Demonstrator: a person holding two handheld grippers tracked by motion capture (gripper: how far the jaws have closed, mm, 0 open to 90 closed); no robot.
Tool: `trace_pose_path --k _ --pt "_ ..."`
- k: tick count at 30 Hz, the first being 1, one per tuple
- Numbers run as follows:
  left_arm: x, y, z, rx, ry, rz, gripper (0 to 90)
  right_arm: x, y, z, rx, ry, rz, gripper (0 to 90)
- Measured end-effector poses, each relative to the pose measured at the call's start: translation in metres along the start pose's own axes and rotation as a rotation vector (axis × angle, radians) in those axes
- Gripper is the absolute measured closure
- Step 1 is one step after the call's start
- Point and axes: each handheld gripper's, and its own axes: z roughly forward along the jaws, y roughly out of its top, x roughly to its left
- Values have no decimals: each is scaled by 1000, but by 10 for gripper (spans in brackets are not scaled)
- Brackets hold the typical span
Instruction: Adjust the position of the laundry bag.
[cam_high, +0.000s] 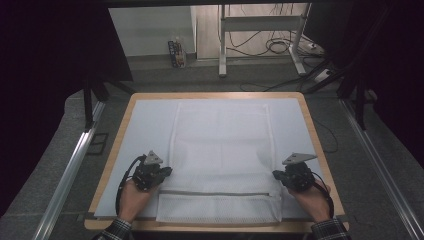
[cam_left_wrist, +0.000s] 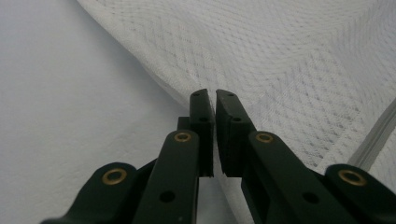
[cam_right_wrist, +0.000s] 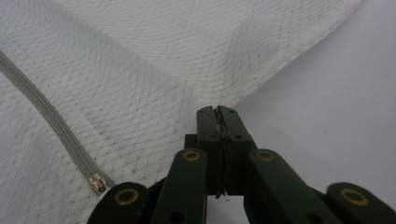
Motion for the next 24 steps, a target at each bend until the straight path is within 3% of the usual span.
trace_pose_path --k 15,18,24 --pt "-5 1 3 18 -4 16 851 -3 -8 -2 20 12 5 864" --pt "-5 1 2 5 3 21 790 -3 -8 -2 17 9 3 828" --pt "-9 0 1 -13 -1 17 623 -2 -8 -3 -3 -19 -17 674"
